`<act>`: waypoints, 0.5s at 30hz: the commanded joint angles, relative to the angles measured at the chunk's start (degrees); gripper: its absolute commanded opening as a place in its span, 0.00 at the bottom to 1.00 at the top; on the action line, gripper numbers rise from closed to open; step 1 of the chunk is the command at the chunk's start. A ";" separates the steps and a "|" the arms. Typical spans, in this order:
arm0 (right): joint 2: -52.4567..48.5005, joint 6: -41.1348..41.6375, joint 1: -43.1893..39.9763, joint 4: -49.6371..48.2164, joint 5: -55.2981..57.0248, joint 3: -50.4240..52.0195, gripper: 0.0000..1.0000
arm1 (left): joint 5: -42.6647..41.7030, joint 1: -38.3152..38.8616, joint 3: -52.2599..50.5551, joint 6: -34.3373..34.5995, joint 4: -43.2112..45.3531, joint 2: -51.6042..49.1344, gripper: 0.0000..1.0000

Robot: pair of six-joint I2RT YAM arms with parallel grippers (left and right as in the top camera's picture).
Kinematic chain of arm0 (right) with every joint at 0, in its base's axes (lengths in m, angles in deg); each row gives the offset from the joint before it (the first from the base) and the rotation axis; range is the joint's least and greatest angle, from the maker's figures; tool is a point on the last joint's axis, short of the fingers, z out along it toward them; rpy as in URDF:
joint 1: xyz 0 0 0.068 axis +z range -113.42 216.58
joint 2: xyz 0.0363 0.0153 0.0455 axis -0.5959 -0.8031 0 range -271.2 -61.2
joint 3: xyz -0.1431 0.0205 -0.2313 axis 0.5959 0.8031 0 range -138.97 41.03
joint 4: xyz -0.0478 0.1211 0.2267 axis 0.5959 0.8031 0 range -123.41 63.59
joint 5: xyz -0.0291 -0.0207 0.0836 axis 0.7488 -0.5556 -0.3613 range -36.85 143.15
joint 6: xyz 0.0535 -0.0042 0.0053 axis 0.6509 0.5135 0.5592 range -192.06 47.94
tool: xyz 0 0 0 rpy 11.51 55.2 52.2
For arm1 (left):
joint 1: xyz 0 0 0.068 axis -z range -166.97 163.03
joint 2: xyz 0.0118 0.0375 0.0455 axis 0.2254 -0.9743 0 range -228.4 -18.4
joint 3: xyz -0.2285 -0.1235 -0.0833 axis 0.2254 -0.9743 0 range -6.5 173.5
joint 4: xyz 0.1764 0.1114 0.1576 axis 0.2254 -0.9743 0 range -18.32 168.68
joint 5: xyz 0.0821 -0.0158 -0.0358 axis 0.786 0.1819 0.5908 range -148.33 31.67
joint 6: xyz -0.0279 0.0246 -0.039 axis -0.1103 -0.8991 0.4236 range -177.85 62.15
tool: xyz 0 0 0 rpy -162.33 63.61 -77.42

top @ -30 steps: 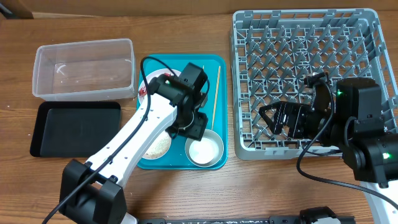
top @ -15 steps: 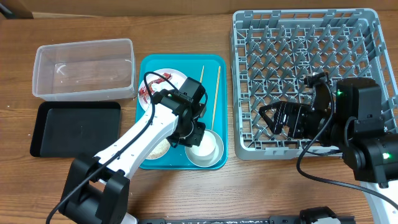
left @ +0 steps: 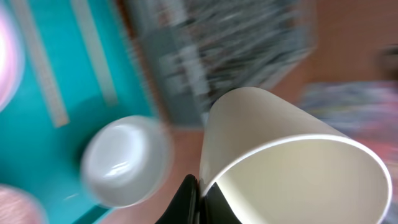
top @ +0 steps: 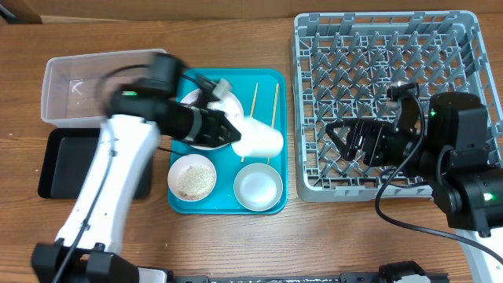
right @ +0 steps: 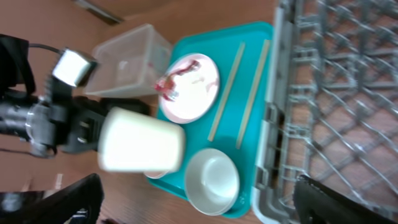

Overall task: Sort waste into correct bins and load items into the dishwasher
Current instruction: 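Lift the cup with the left gripper and pass it to the right gripper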

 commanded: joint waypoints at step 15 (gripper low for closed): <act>-11.76 -6.64 11.15 -24.06 -36.28 0.02 0.88 | -37.48 -7.98 0.24 -16.87 -11.37 0.17 0.04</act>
